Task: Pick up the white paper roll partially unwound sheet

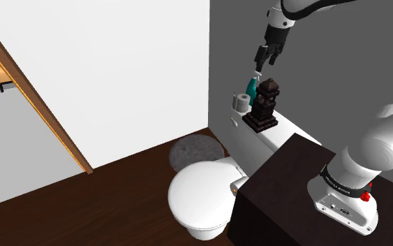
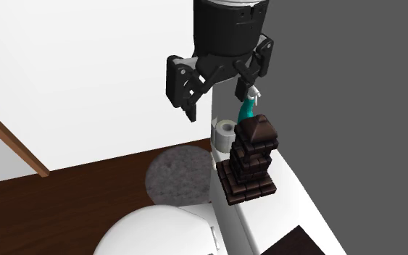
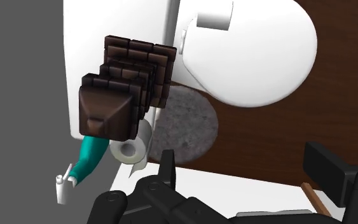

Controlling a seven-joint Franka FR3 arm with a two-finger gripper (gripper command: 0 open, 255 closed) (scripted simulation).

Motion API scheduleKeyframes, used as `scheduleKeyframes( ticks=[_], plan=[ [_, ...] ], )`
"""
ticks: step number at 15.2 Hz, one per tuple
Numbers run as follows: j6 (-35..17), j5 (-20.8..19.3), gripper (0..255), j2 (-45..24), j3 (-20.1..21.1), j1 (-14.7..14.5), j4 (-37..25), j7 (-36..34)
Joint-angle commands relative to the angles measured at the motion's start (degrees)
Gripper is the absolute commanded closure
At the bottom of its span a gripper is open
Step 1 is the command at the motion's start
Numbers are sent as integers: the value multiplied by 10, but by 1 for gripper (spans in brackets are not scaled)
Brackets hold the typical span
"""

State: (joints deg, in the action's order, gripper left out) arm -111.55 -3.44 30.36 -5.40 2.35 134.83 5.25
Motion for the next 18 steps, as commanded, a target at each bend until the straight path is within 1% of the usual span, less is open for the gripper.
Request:
scheduleKeyframes(
  ticks=[1, 6, 10, 14, 18],
  plan=[
    [-27, 0, 0, -41, -10, 2, -10, 8],
    [-86, 9, 0, -146, -32, 6, -43, 30],
    [-124, 24, 0, -233, -48, 10, -82, 50],
    [-152, 46, 0, -323, -59, 16, -131, 72],
    [-169, 71, 0, -413, -63, 27, -192, 95]
  ],
)
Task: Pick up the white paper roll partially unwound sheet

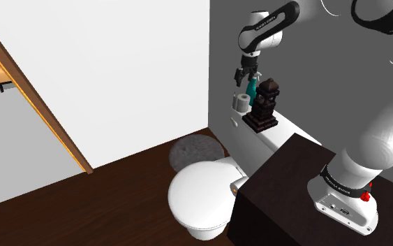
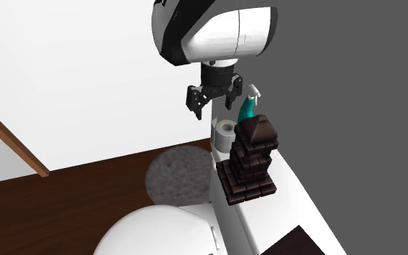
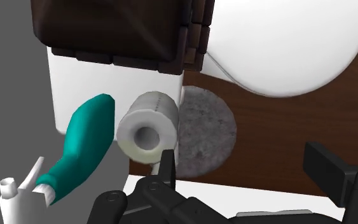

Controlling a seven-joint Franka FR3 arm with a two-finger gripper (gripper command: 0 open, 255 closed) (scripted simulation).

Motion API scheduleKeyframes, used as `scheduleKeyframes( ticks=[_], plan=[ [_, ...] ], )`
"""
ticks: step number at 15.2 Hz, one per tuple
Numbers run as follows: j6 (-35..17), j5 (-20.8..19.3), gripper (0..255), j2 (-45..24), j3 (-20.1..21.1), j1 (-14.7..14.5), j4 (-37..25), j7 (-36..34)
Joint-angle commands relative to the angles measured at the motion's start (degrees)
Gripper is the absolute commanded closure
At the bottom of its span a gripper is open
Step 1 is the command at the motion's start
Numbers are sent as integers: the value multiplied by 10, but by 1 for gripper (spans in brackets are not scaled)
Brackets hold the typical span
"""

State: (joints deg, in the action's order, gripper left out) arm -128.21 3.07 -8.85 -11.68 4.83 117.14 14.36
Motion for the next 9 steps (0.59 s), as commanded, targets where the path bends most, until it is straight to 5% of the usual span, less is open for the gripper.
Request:
scheduleKeyframes(
  ticks=[1, 9],
  plan=[
    [-5, 12, 0, -44, 0, 6, -32, 9],
    [-1, 52, 0, -229, 7, 43, -196, 38]
  ],
)
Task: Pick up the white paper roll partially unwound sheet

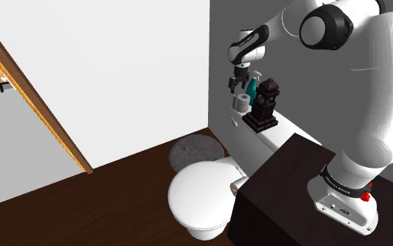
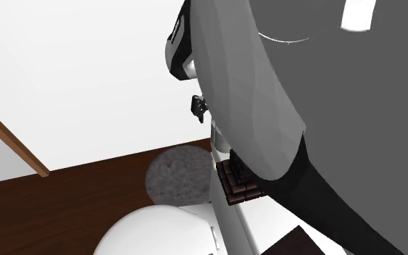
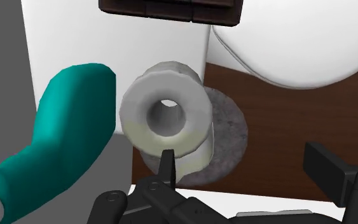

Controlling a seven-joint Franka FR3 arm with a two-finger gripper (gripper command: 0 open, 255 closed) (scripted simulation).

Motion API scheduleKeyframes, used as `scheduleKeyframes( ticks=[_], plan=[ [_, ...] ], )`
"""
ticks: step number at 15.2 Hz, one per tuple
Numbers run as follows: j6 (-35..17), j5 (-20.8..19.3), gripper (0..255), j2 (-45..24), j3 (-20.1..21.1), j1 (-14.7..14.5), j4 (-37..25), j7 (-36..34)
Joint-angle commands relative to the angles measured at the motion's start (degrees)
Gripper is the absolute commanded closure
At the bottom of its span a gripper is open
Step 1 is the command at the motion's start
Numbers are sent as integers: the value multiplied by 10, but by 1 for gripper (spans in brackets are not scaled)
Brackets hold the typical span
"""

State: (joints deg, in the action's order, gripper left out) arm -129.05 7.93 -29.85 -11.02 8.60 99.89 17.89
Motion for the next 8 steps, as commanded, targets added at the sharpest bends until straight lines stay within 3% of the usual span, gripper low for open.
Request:
scheduleKeyframes(
  ticks=[1, 5, 8],
  plan=[
    [11, 7, 0, -43, 2, 10, -48, 4],
    [33, 17, 0, -140, 8, 31, -157, 8],
    [19, 19, 0, -155, 10, 32, -157, 9]
  ],
)
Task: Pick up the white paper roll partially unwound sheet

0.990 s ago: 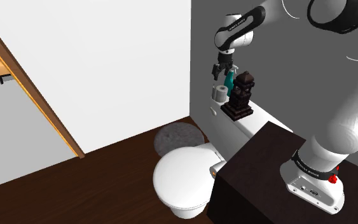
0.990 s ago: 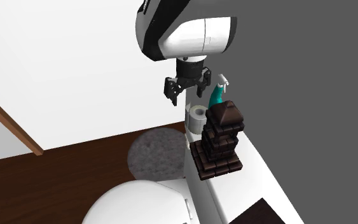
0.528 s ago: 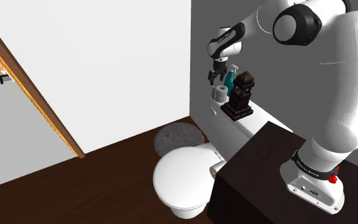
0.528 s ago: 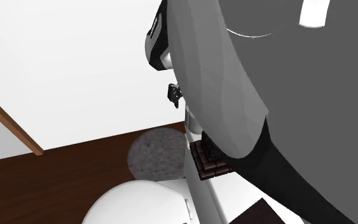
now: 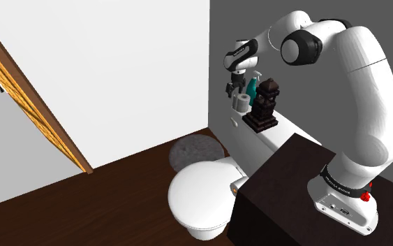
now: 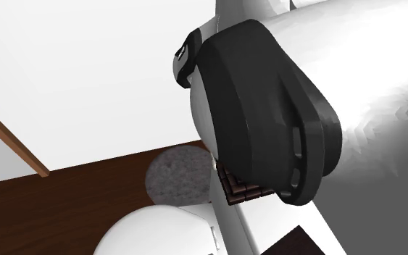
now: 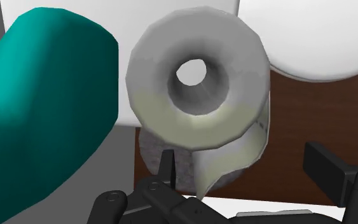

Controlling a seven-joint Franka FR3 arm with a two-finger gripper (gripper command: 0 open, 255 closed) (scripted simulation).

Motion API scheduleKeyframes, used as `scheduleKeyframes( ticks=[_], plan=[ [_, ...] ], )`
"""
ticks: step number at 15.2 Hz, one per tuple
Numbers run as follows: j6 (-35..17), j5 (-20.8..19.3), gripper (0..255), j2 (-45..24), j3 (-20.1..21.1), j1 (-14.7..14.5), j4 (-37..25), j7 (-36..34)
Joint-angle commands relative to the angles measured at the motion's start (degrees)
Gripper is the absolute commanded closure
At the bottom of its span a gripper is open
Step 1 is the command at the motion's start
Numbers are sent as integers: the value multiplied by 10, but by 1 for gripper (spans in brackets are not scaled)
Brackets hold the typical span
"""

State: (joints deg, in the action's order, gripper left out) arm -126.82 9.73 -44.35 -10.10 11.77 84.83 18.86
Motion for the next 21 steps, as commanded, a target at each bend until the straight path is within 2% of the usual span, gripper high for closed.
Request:
scheduleKeyframes(
  ticks=[1, 6, 7, 16, 21],
  plan=[
    [-8, 2, 0, -15, 2, 1, -7, 0],
    [-24, 5, 0, -33, 4, 3, -10, 2],
    [-23, 5, 255, -34, 4, 3, -11, 2],
    [-24, 5, 255, -33, 4, 3, -10, 2],
    [-1, 1, 255, -8, 1, 0, -6, -1]
  ],
)
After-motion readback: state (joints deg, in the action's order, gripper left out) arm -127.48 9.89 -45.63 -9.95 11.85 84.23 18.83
